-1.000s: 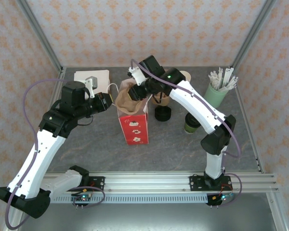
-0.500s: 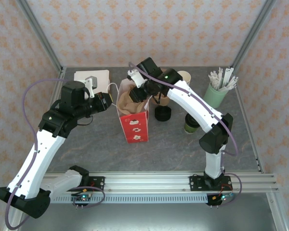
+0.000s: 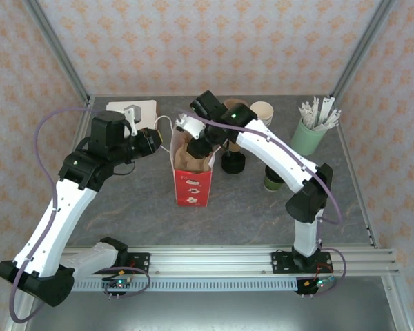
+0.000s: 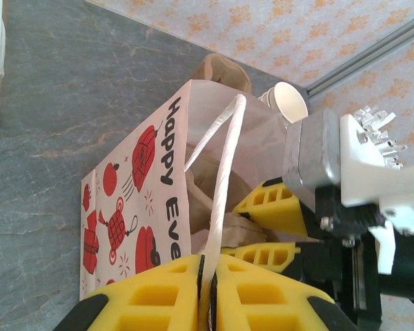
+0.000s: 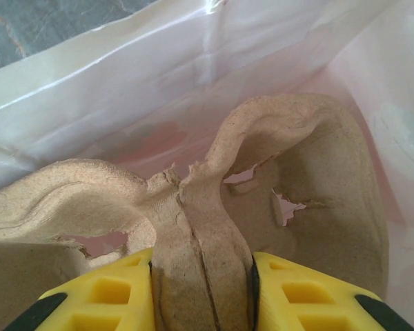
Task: Pack the takeout coffee
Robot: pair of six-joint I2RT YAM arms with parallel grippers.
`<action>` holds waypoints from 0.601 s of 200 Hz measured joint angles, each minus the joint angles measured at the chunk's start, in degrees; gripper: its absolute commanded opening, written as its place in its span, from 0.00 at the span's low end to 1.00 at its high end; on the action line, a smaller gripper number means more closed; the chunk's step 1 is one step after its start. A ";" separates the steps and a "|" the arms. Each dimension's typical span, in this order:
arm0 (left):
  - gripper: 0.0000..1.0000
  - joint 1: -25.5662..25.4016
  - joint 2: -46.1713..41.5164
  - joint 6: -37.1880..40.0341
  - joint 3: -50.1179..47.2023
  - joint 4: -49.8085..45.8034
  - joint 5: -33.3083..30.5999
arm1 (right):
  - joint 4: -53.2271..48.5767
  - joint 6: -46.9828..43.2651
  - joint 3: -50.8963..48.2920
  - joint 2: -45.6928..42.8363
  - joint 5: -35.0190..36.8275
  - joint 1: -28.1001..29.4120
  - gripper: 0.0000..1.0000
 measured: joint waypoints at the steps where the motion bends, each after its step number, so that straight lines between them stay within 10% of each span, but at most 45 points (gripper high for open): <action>1: 0.14 0.00 0.00 0.00 0.00 0.00 0.00 | -0.04 -0.15 0.02 0.00 0.09 0.04 0.32; 120: 0.13 0.00 0.20 -0.28 -0.02 0.24 0.24 | -4.98 -4.55 4.15 5.75 4.55 1.95 0.33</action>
